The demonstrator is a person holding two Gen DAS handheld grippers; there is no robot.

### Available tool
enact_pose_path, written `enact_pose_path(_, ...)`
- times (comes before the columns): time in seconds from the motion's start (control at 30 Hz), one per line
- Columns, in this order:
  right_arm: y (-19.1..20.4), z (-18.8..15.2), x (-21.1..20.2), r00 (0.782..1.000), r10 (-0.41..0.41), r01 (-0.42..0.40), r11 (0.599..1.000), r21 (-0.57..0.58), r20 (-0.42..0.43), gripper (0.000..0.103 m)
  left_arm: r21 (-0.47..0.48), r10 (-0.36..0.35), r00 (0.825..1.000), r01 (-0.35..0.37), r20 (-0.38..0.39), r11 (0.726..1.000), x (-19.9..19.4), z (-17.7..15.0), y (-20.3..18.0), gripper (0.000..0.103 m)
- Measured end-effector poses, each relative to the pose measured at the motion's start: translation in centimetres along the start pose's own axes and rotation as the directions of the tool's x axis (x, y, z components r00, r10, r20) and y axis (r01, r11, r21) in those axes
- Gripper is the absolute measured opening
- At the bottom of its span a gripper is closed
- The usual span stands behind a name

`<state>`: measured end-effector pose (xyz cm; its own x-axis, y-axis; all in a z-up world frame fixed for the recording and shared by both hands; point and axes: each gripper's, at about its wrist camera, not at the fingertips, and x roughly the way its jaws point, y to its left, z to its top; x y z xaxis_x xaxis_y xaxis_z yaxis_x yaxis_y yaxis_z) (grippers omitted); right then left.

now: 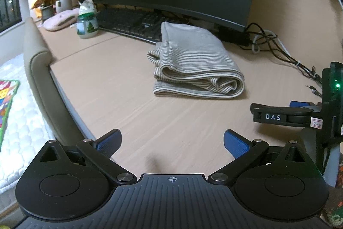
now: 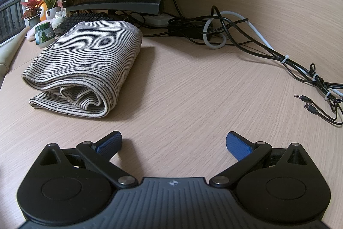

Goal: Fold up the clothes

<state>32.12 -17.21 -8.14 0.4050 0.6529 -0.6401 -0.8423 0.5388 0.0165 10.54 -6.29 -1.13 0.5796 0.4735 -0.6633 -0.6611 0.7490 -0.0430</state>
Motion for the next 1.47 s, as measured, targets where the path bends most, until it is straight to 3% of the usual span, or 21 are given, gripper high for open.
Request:
enact_pose_path(1.23, 0.0, 0.1, 0.1, 1.000, 0.000, 0.000, 1.000, -0.001, 0.000, 0.103, -0.034, -0.002, 0.999, 0.001, -0.043, 0.999, 1.4, -0.1, 0.7, 0.103)
enact_pose_path(1.47, 0.0, 0.1, 0.1, 1.000, 0.000, 0.000, 1.000, -0.001, 0.000, 0.103, -0.034, -0.001, 1.000, 0.001, -0.002, 0.999, 1.5, 0.2, 0.8, 0.103)
